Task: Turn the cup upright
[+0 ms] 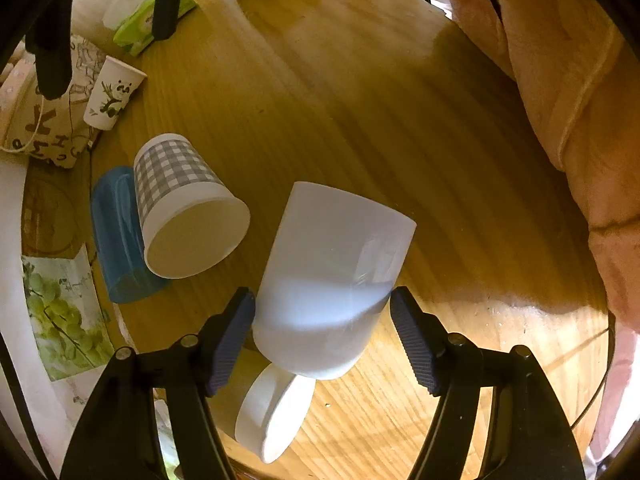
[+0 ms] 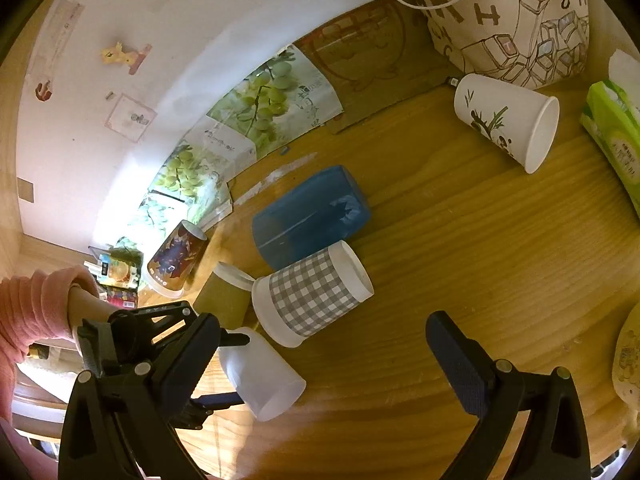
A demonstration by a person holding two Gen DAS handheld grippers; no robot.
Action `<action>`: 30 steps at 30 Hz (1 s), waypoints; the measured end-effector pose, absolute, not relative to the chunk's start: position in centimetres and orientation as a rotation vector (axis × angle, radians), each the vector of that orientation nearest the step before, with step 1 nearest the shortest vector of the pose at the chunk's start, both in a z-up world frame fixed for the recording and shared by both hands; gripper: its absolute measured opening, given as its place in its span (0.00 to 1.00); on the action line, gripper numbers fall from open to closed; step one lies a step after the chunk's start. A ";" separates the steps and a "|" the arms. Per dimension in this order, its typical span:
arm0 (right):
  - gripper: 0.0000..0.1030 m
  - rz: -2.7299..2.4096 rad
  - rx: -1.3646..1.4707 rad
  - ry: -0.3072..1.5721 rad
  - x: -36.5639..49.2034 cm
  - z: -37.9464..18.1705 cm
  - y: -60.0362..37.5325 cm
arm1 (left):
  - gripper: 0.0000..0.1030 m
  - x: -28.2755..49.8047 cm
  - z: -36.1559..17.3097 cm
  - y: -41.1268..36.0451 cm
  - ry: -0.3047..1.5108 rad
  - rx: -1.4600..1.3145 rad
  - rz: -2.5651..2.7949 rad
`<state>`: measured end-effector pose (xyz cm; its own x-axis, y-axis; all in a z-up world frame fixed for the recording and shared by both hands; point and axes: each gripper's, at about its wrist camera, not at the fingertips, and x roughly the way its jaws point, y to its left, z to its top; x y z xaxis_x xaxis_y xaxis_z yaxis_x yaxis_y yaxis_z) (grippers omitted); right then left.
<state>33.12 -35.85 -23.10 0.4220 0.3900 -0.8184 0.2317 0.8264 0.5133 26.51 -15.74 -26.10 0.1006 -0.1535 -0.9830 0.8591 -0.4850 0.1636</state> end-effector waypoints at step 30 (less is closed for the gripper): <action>1.00 0.164 0.617 1.062 31.2 -20.4 -33.9 | 0.68 31.4 -24.1 -12.9 1.424 0.699 -1.136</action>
<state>31.18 -33.85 -20.41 0.4926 0.4128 -0.7661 0.1627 0.8211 0.5471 31.44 -12.86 -24.15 -0.1951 -0.1818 -0.9638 0.8991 0.3594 -0.2498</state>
